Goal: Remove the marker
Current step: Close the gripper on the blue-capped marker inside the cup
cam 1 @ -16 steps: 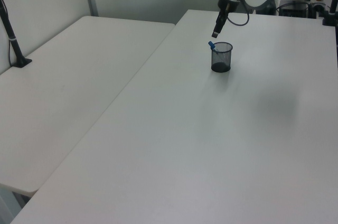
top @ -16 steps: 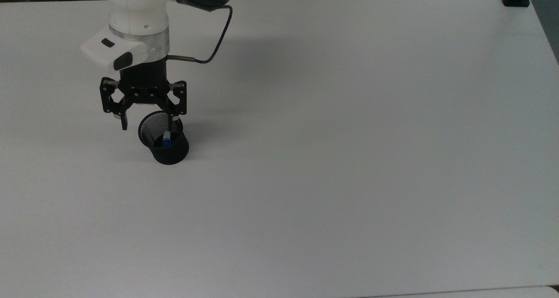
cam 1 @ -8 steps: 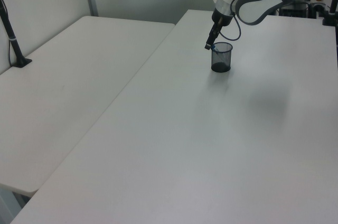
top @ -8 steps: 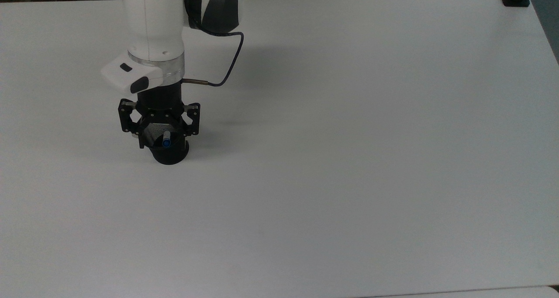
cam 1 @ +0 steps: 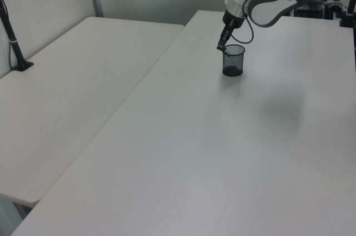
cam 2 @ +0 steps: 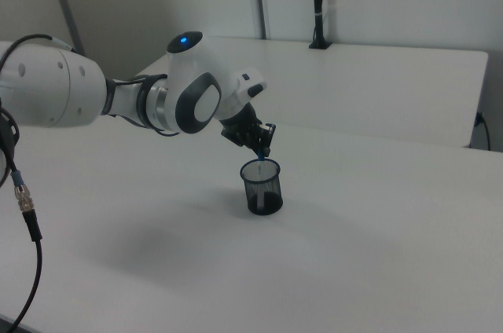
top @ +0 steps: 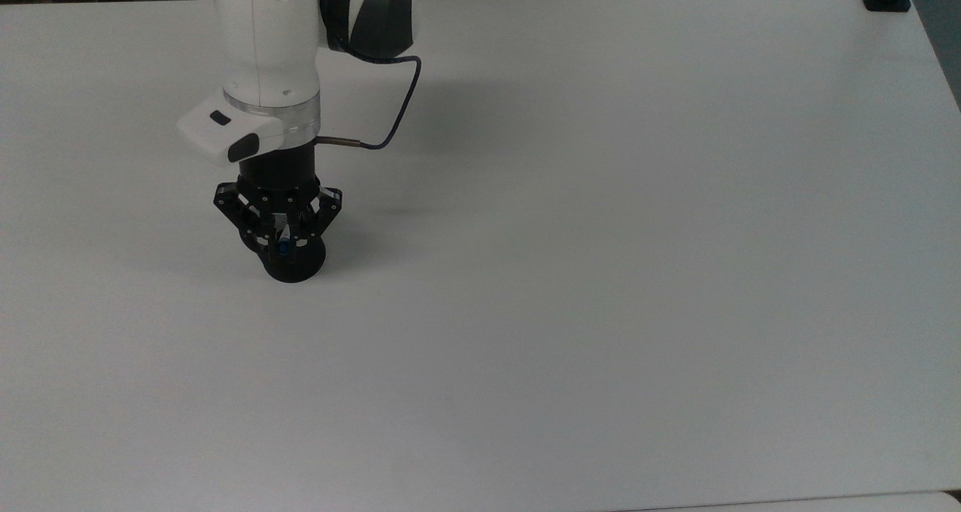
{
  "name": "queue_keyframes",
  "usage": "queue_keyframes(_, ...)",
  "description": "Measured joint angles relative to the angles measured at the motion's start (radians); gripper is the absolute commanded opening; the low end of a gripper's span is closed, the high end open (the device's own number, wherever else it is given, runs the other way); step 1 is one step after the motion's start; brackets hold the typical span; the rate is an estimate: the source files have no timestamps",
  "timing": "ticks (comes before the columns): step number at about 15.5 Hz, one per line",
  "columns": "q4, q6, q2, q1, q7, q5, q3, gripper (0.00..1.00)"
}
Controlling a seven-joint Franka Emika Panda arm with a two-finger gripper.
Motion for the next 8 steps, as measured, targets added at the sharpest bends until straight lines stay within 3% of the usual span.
queue_keyframes(8,0.003,0.0,-0.02,-0.001,0.0,0.0,0.0,0.0)
